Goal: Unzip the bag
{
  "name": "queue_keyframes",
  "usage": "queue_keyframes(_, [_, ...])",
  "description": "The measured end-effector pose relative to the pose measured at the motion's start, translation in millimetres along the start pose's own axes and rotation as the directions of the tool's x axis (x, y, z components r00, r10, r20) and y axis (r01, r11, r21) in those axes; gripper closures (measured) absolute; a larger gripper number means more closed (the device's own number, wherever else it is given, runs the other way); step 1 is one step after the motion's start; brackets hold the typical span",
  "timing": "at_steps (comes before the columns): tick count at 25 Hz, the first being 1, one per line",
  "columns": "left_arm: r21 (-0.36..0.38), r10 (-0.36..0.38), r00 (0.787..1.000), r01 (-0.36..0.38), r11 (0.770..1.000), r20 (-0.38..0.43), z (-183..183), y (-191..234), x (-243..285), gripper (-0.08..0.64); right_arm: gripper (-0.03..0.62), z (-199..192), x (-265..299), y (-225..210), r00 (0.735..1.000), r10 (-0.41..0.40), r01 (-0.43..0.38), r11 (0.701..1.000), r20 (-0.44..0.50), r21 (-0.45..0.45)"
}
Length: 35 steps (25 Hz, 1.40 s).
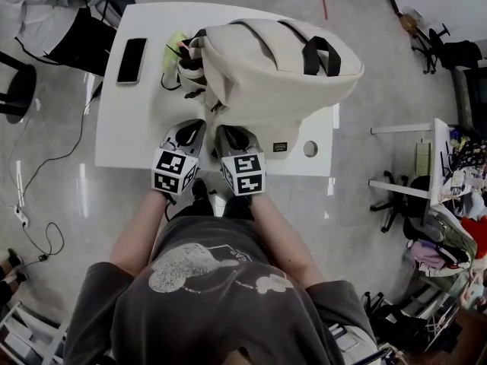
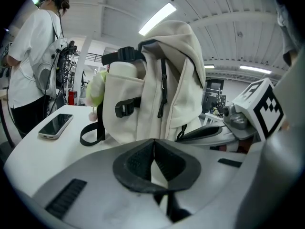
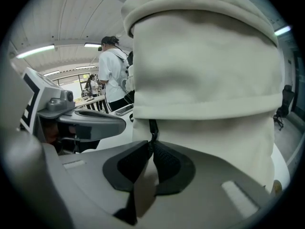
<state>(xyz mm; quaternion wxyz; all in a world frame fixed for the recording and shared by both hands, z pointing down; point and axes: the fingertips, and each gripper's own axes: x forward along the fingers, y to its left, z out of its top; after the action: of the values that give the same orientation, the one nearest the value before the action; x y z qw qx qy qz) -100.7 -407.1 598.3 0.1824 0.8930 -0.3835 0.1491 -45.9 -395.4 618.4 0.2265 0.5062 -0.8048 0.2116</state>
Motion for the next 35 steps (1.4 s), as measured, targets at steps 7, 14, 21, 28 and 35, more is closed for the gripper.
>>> queue_keyframes(7, [0.055,-0.058,0.998,0.057,0.997,0.006,0,-15,6,0.516,0.557,-2,-23,-12,0.999,-0.026,0.026,0.999,0.027,-0.021])
queue_keyframes(14, [0.134,-0.057,0.998,0.057,0.989,-0.005,0,-28,14,0.410,0.558,5,-45,-26,0.996,-0.051,0.054,0.998,0.076,-0.039])
queue_keyframes(21, [0.195,-0.065,0.998,0.061,0.979,0.016,21,-43,17,0.447,0.558,14,-67,-28,0.993,-0.021,0.031,0.996,0.114,-0.085])
queue_keyframes(28, [0.180,-0.062,0.996,0.048,0.982,0.071,36,-55,0,0.491,0.558,24,-84,-34,0.987,0.003,0.017,0.992,0.160,-0.123])
queue_keyframes(35, [0.147,-0.039,0.996,0.028,0.989,0.077,37,-65,-9,0.495,0.558,25,-95,-37,0.984,0.038,-0.008,0.986,0.176,-0.169])
